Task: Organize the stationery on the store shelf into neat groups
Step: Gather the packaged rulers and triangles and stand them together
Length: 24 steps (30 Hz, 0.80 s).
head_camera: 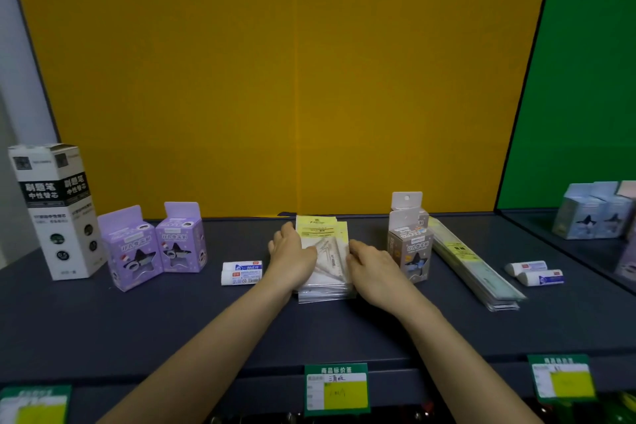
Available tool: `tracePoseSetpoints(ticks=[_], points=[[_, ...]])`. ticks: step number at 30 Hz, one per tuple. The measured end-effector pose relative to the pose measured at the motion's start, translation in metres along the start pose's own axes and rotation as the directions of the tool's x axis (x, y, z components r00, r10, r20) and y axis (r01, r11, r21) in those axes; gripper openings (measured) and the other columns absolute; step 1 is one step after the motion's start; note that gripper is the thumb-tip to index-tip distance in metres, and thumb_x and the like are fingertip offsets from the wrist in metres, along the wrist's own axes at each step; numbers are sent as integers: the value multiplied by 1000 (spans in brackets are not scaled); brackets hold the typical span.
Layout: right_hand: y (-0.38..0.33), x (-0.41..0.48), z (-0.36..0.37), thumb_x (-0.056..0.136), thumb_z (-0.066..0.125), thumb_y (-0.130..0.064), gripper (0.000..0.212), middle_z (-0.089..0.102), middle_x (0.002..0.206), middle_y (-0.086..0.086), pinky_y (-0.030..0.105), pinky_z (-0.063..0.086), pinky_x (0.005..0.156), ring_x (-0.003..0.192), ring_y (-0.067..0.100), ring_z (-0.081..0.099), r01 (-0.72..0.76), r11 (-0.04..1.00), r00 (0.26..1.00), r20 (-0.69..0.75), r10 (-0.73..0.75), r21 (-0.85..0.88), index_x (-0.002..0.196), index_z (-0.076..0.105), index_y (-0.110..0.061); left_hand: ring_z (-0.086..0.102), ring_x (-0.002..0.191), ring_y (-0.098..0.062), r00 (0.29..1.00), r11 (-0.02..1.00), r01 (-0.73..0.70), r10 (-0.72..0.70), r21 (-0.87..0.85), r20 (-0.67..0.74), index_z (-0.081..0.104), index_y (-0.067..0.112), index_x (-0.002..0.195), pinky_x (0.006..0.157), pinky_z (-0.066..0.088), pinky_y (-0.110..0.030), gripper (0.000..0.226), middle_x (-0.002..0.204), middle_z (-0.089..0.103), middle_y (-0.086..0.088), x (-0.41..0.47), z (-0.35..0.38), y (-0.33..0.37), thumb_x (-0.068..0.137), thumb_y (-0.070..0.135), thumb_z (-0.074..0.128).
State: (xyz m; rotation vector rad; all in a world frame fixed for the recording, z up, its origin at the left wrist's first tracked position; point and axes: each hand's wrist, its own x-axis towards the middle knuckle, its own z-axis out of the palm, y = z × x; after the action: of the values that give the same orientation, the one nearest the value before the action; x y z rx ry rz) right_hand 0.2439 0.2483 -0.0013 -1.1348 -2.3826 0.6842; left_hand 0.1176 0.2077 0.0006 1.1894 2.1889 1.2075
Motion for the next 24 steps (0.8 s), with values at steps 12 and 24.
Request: tracePoseSetpoints(ticks=[12, 24], points=[[-9, 11, 3, 97, 32, -20, 36, 52, 134, 13, 34, 39, 94, 118, 30, 51, -115, 948, 991, 96, 90, 296, 131, 37, -12, 58, 74, -13, 982, 907, 105, -31, -407, 185, 45, 9, 127, 56, 46, -19, 40, 98, 64, -4, -5, 2, 1, 90, 0, 34], [-13, -17, 5, 100, 36, -17, 42, 48, 114, -3, 21, 31, 92, 102, 10, 45, -147, 650, 989, 127, 79, 746, 140, 30, -9, 52, 116, -18, 974, 766, 145, 1, -626, 227, 32, 21, 135, 104, 38, -36, 44, 126, 53, 2, -33, 4, -10, 93, 10, 42]])
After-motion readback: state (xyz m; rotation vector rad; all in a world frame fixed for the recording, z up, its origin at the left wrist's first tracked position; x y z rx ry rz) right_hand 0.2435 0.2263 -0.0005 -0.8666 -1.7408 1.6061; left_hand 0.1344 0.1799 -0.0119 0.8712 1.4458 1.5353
